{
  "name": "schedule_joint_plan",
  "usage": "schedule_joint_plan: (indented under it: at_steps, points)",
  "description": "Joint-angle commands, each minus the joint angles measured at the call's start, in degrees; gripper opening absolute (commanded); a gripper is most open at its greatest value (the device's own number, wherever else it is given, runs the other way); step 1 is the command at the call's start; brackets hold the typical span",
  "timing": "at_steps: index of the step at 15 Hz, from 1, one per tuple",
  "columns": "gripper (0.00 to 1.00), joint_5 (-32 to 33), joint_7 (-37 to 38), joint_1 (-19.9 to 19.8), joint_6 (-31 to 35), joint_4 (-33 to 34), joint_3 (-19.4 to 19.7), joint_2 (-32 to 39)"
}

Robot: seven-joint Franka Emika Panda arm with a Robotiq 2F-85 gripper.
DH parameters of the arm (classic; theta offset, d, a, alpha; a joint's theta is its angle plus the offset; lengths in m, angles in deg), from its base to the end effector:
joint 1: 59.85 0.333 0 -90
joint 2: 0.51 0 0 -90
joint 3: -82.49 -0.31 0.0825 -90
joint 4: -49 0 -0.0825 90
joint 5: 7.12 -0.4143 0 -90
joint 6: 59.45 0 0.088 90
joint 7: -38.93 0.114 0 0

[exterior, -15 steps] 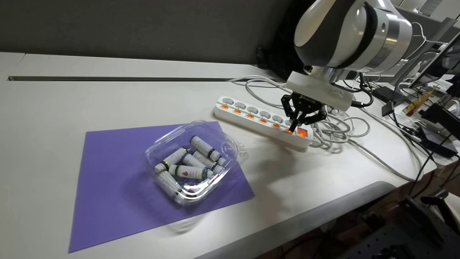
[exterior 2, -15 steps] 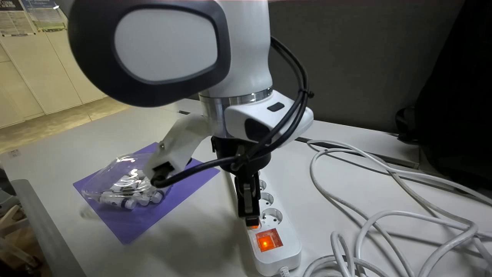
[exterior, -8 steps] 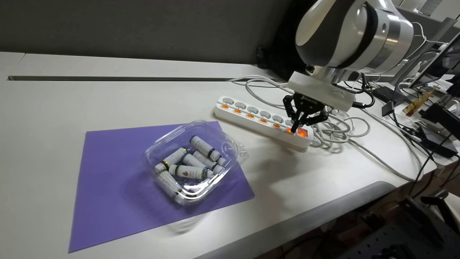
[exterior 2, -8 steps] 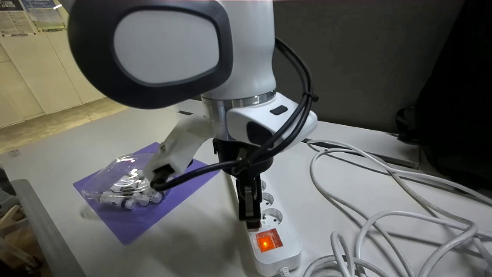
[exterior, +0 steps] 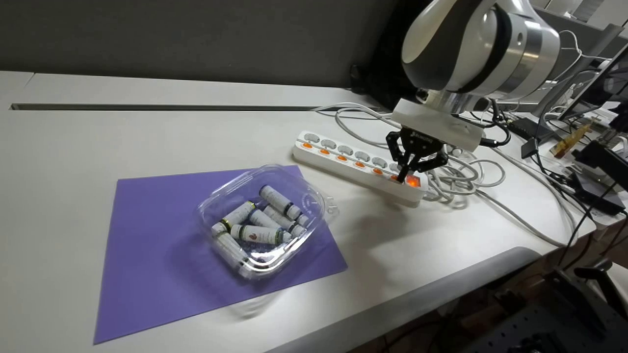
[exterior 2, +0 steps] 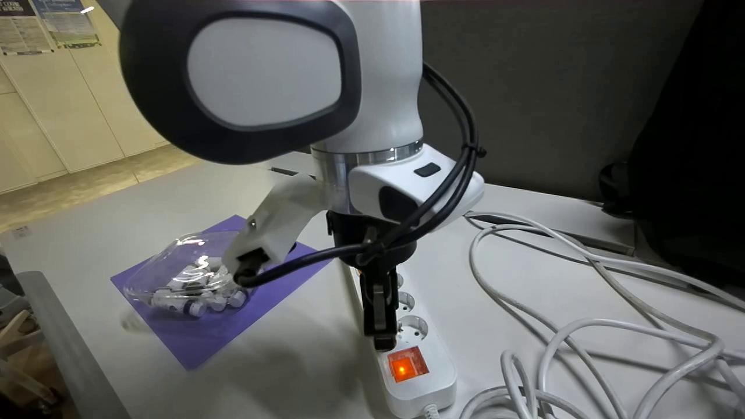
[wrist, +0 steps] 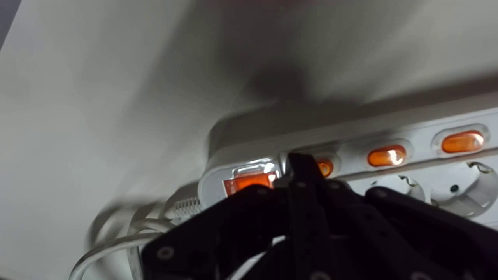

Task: Turn on the first switch to the right

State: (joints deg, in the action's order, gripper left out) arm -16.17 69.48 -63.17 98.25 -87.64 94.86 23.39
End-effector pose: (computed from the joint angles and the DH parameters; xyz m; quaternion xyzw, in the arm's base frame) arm 0.4778 -0.1515 0.1072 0.8918 -0.4519 -0.0150 0.0171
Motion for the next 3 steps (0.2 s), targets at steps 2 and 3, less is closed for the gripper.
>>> schedule_joint_plan:
  at_steps: [2,3]
  points:
    - [0.00,-1.79,-0.75,-0.52,-2.67,2.39,-0.07,3.31]
    - [0.00,-2.10,-1.05,-0.71,-3.59,2.60,-0.22,2.95]
